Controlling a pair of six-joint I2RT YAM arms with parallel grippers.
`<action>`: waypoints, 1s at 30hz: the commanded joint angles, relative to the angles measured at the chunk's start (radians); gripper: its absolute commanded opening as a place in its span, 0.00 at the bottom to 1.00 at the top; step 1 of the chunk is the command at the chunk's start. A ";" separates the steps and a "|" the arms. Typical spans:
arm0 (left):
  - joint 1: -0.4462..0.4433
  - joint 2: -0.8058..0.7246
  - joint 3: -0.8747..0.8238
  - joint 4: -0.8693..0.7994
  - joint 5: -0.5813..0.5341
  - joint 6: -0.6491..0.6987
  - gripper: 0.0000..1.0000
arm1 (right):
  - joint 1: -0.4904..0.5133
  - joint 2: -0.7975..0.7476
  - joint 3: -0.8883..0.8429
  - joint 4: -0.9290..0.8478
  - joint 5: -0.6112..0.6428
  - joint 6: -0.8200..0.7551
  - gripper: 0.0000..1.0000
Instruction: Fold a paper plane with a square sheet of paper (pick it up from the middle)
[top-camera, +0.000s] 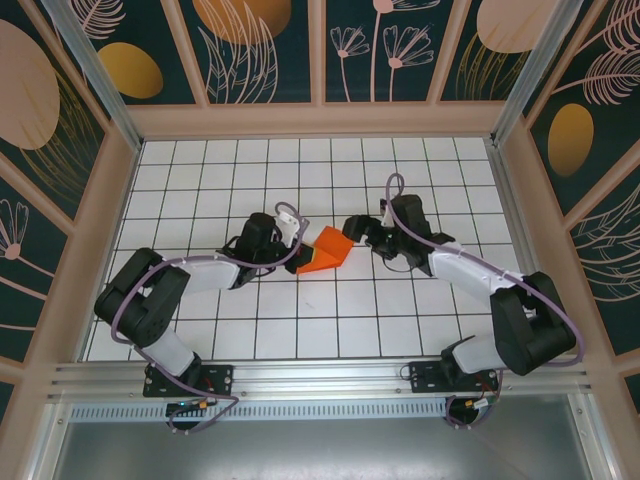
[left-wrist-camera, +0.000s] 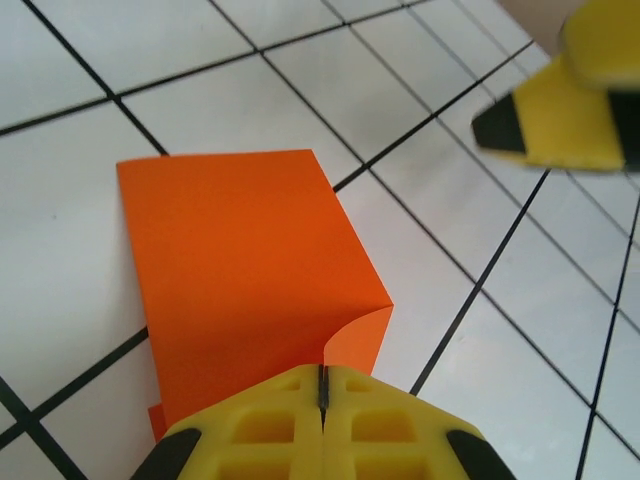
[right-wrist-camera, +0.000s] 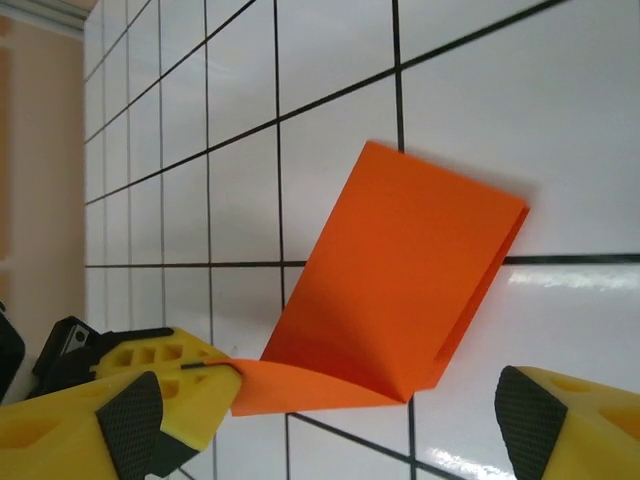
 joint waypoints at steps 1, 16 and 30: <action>0.007 -0.045 -0.021 0.142 0.004 -0.124 0.02 | -0.007 -0.032 -0.053 0.097 -0.079 0.119 0.85; 0.015 0.004 -0.035 0.225 -0.026 -0.296 0.00 | -0.003 0.068 -0.110 0.270 -0.178 0.181 0.59; 0.017 0.024 -0.033 0.224 0.012 -0.302 0.00 | 0.028 0.219 -0.039 0.366 -0.231 0.140 0.51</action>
